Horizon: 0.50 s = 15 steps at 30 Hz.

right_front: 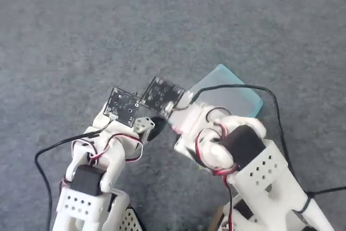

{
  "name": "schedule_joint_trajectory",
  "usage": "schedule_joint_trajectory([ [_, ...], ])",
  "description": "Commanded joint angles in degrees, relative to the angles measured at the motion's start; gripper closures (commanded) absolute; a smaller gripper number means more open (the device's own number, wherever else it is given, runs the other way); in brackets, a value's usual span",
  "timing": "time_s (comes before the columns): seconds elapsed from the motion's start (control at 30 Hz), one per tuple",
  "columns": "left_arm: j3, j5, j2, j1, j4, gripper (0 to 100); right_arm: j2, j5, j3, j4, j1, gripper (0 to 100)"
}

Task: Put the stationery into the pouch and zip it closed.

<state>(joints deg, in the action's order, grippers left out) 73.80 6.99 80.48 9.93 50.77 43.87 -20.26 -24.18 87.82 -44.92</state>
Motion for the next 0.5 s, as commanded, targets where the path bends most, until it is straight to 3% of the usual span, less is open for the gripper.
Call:
schedule_joint_trajectory([
  [0.0, -0.13, -0.62, 0.53, 0.53, -2.46, 67, 5.58, -0.44, 1.67, 1.27, -4.53, 99.1],
  [0.3, 0.13, -0.7, 0.53, 2.55, -3.34, 67, 11.56, -1.32, 1.58, 2.15, -7.25, 99.1],
  [0.47, 2.33, -0.44, 0.62, 8.18, -3.6, 80, 11.21, -1.41, 1.32, 2.15, -6.99, 99.1],
])
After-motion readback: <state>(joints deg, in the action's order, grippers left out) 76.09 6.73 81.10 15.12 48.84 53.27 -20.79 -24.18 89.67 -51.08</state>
